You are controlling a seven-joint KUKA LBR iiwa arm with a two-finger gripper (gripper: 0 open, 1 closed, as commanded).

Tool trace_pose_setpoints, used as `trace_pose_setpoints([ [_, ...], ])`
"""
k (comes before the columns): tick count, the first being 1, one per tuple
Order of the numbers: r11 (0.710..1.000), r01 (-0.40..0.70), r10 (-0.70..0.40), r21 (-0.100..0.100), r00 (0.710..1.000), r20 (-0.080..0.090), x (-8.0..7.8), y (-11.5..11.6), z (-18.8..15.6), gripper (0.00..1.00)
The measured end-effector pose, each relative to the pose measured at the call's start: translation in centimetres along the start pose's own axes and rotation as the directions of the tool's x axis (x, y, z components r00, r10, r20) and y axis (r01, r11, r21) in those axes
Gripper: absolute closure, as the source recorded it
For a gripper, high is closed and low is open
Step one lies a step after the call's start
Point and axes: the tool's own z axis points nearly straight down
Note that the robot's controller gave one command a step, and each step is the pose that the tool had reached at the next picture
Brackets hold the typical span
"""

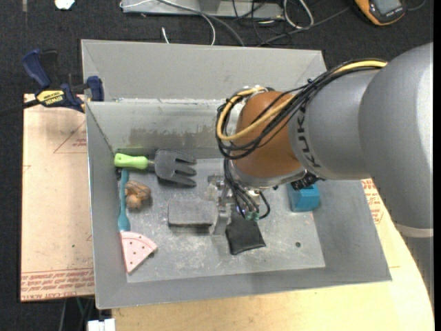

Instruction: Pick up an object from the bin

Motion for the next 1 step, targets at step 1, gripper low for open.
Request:
trace_pose_setpoints([
  [1, 0.999, 0.043, -0.043, 0.002, 0.999, -0.001, 1.69, -1.76, -18.26, 1.00],
])
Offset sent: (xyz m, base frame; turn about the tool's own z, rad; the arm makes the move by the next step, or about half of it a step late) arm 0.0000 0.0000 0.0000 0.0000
